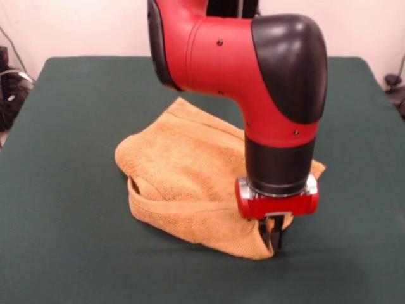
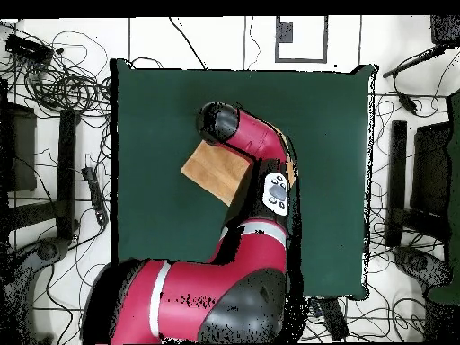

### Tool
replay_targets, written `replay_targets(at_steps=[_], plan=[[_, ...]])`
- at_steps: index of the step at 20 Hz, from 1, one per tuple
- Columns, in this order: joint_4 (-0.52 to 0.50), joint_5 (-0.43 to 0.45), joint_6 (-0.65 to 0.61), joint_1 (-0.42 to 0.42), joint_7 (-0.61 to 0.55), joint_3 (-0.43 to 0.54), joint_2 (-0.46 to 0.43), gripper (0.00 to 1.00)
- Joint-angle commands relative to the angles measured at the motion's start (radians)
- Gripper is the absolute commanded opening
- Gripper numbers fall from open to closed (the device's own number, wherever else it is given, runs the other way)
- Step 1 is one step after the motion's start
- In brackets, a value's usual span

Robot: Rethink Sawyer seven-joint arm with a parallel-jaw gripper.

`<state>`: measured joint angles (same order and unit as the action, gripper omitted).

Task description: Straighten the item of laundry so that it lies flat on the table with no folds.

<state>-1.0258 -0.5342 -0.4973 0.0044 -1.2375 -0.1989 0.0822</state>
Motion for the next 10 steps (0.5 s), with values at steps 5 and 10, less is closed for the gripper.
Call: replay_targets(at_steps=[5,10], plan=[[0.073,-0.028,0.103,-0.028,-0.292,0.058,-0.166,0.0],[0.044,-0.009,0.134,-0.042,-0.267,0.082,-0.156,0.0]])
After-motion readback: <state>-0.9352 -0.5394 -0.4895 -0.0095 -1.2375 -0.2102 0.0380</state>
